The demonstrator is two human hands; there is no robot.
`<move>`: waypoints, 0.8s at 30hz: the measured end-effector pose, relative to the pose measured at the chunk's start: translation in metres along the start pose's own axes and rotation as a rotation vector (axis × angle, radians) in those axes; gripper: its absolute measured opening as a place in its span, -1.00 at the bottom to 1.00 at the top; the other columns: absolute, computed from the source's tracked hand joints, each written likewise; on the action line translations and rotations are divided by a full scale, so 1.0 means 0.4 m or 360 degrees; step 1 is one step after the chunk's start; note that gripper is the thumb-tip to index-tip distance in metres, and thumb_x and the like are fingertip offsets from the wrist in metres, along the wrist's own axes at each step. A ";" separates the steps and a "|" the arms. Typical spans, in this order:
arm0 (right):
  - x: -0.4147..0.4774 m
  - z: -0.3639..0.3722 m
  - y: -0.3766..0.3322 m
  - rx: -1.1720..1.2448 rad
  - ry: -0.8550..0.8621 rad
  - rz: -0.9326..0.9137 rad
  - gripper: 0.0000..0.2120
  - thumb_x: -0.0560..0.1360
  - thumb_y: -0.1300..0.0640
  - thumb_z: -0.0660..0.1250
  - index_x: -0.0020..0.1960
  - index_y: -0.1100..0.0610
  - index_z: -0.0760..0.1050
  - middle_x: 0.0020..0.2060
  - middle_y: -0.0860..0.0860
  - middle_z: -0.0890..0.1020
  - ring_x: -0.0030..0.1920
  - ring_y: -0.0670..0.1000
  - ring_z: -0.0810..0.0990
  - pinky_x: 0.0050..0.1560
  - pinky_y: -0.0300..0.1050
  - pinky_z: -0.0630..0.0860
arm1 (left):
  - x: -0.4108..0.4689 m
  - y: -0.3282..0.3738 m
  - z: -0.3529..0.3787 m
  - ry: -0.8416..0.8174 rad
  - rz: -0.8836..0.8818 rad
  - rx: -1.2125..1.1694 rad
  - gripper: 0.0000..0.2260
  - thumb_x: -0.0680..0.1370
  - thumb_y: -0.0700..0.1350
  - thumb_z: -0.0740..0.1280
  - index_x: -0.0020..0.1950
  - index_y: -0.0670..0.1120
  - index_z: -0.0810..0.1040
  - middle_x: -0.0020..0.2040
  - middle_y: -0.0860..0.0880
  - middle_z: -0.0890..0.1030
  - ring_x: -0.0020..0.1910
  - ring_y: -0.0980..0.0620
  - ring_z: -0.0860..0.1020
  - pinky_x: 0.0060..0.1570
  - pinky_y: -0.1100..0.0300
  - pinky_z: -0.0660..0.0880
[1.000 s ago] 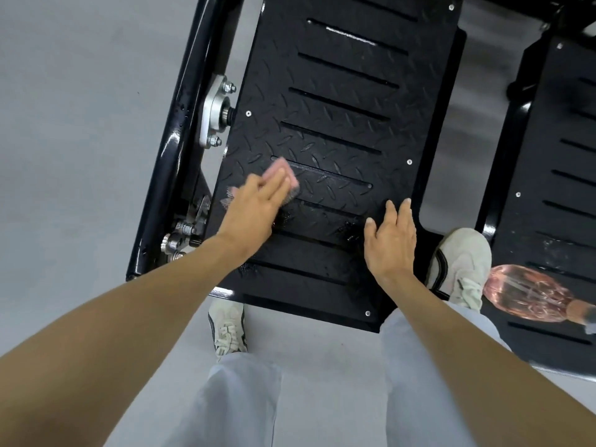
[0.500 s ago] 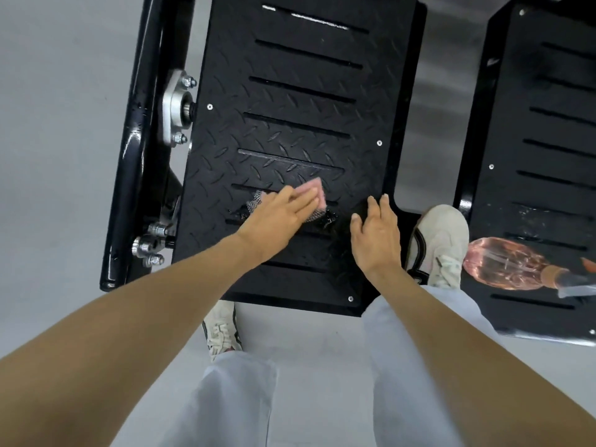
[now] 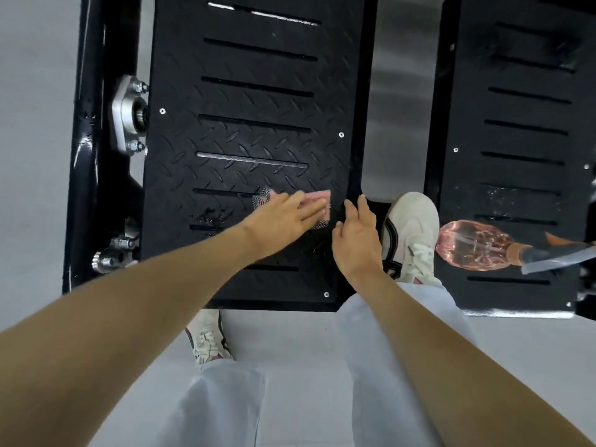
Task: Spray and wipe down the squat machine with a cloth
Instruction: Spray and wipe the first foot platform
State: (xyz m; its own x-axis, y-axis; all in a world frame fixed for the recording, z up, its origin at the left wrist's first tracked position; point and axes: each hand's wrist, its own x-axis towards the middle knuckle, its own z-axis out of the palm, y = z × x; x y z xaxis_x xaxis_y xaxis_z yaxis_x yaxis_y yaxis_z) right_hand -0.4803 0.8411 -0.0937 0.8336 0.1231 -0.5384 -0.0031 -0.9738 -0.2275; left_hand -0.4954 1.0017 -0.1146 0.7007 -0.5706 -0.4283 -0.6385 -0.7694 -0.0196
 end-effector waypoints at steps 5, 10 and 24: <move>-0.002 -0.001 0.014 0.0006 -0.0029 0.0009 -0.53 0.63 0.17 0.07 0.52 0.22 0.12 0.54 0.13 0.02 0.47 0.10 0.13 0.39 -0.03 0.29 | 0.042 -0.076 -0.042 -0.0035 -0.0050 0.0259 -0.28 0.56 -0.20 0.27 0.56 -0.17 -0.12 0.56 -0.11 -0.02 0.34 -0.17 0.24 0.25 0.02 0.33; -0.010 -0.001 0.024 -0.0052 -0.0078 0.0021 -0.49 0.59 0.24 0.14 0.51 0.22 0.12 0.54 0.13 -0.01 0.49 0.10 0.10 0.39 -0.03 0.30 | 0.088 0.006 -0.067 0.0045 -0.0187 0.0122 -0.29 0.52 -0.24 0.29 0.55 -0.24 -0.05 0.54 -0.20 -0.01 0.27 -0.18 0.30 0.15 0.04 0.44; 0.009 -0.024 0.040 0.0099 0.0098 0.0159 -0.79 0.43 0.44 0.18 0.03 0.31 0.47 0.27 0.19 0.37 0.06 0.19 0.48 -0.01 -0.04 0.46 | 0.254 -0.104 -0.149 0.0047 -0.0311 0.0088 -0.38 0.56 -0.22 0.26 0.54 -0.15 0.03 0.53 -0.06 0.12 0.30 -0.19 0.27 0.14 0.01 0.38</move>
State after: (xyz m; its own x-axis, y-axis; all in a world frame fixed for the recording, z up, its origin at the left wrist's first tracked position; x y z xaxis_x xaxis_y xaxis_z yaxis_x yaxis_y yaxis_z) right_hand -0.4722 0.8242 -0.0914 0.8598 0.0121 -0.5104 -0.1206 -0.9666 -0.2260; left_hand -0.3787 0.9588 -0.1033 0.8216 -0.4207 -0.3847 -0.5052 -0.8500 -0.1494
